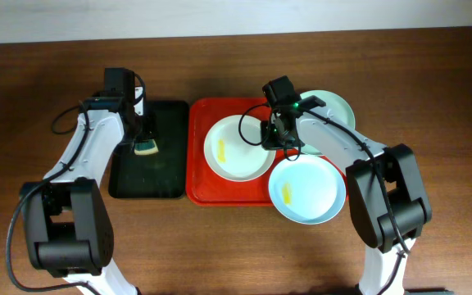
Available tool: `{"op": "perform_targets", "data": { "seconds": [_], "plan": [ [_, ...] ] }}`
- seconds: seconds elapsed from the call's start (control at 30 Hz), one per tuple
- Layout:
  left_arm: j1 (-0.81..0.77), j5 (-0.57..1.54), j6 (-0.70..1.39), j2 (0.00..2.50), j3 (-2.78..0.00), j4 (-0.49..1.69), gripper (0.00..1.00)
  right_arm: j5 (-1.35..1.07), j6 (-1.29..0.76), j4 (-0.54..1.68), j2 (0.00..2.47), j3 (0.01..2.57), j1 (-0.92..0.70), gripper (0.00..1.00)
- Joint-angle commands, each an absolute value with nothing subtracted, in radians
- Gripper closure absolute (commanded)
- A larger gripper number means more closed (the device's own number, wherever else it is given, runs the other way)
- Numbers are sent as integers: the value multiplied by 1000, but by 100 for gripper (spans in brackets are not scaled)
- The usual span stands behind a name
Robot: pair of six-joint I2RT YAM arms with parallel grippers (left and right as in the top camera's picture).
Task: Clean dirty plates on tray and stack at the side
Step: 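Grasp the white plate rim with the right gripper and hold it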
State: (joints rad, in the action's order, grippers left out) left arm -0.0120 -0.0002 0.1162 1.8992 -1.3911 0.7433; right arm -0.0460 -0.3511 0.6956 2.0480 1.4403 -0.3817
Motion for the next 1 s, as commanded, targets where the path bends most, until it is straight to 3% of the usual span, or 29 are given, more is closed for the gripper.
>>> {"op": "perform_targets", "data": {
  "seconds": [0.0,0.43,0.5,0.67,0.83,0.97],
  "plan": [
    [-13,5,101,1899,-1388,741,100,-48,-344,701,2062,1457,-386,90],
    [-13,5,101,1899,-1388,741,100,-44,-345,670,2065,1419,-386,90],
    [-13,4,101,1899,-1388,741,100,-44,-345,676,2065,1419,-386,95],
    [-13,5,101,1899,-1388,741,100,-44,-346,697,2065,1418,-386,96],
    [-13,5,100,1899,-1388,741,100,-123,-505,730,2065,1419,-378,96],
    [-13,5,100,1899,-1388,741,100,-206,-511,734,2065,1419,-381,96]
  ]
}}
